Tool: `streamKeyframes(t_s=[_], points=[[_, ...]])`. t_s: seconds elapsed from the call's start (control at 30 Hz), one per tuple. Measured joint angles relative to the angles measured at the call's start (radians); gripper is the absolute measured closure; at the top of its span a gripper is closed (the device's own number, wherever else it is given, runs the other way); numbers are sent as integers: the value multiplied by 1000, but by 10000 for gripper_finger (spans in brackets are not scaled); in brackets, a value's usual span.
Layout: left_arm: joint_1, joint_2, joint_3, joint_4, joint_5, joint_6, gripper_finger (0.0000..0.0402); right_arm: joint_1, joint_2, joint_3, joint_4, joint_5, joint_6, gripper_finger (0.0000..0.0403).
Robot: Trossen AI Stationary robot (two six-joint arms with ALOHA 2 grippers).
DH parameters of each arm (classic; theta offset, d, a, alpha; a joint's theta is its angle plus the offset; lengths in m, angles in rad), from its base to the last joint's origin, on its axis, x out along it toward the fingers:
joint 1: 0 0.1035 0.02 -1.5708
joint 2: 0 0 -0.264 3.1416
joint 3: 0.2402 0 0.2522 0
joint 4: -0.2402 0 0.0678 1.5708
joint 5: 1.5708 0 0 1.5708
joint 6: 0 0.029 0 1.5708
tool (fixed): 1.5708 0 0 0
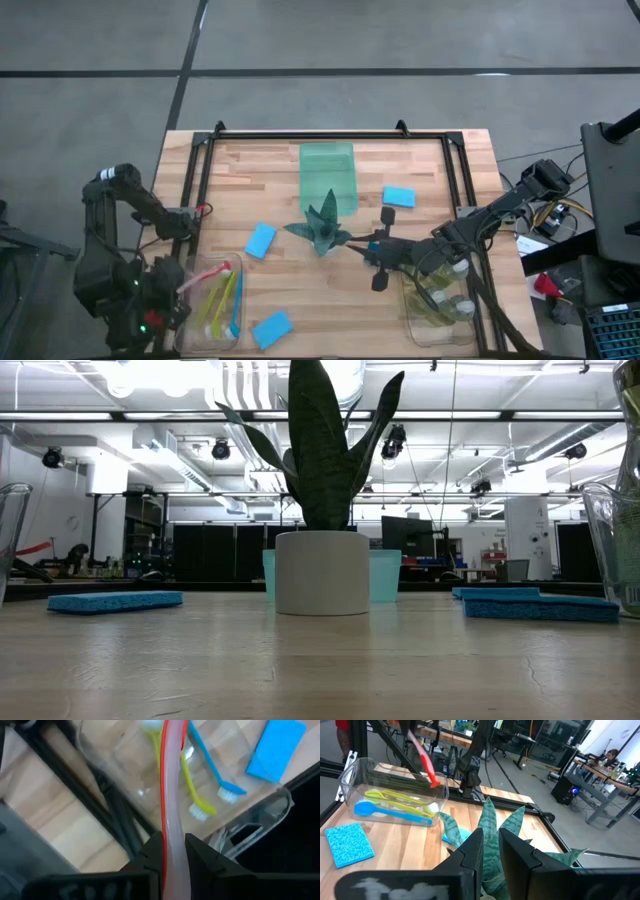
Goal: Pick & Place Kitchen Sink Supplies
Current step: Put the red dish brush into the left transparent bin
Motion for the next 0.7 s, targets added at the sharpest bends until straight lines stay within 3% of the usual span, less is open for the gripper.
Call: streamKeyframes(t_s=[0.17, 0.37, 0.53, 0.7], points=[[23, -30, -68, -1, -44, -7, 350, 0, 0, 0, 0, 0, 0, 346], [65, 14, -147, 2, 68, -16, 350, 1, -1, 0, 2, 0, 0, 346], [84, 64, -168, 67, -39, -16, 349, 1, -1, 0, 6, 0, 0, 346], [93, 119, -167, 82, -40, -27, 348, 0, -1, 0, 8, 0, 4, 346]])
